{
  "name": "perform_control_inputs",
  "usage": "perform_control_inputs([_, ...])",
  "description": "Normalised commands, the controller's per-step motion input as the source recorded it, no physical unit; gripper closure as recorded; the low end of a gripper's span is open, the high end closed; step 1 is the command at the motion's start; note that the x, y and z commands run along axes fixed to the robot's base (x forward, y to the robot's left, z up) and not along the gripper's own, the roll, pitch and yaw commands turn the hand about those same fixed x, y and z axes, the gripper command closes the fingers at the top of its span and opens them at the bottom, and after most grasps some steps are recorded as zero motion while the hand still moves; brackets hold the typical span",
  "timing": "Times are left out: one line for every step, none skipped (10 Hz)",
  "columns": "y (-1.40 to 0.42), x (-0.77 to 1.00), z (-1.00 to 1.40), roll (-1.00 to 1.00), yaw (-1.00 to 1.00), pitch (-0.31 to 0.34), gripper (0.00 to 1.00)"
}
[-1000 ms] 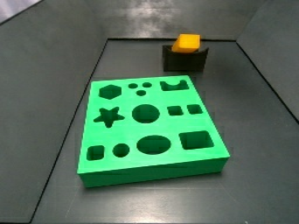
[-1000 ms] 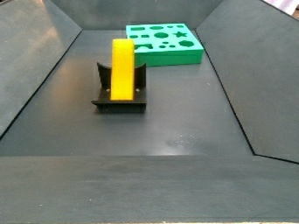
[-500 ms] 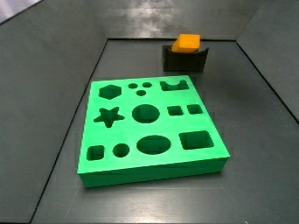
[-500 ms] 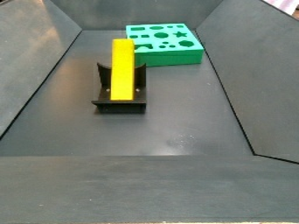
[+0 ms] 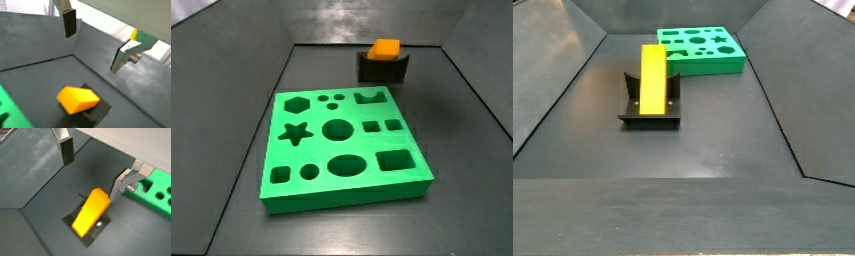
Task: Pick up the rectangle object. Move up. Place the rectangle object on the fixture. Regrasp the rectangle object. Move to above the board. Insert the rectangle object.
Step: Regrasp the rectangle object.
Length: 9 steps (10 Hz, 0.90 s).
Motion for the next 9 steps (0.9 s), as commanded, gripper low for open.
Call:
perform_control_inputs([-0.04, 0.10, 0.00, 1.00, 0.07, 0.124, 0.00])
perform_control_inputs([-0.04, 0.11, -0.01, 1.00, 0.08, 0.146, 0.00])
perform_control_inputs([-0.05, 0.11, -0.01, 1.00, 0.10, 0.170, 0.00])
perform_control_inputs([-0.05, 0.11, -0.01, 1.00, 0.14, 0.202, 0.00])
perform_control_inputs([-0.05, 0.11, -0.01, 1.00, 0.18, 0.230, 0.00])
perform_control_inputs([-0.06, 0.12, -0.01, 0.80, 0.21, 0.214, 0.00])
perform_control_inputs([-0.06, 0.12, -0.01, 0.62, 0.23, 0.185, 0.00])
perform_control_inputs([-0.06, 0.12, -0.01, 0.44, 0.24, 0.153, 0.00])
perform_control_inputs([-0.04, 0.11, 0.00, 0.26, 0.25, 0.105, 0.00])
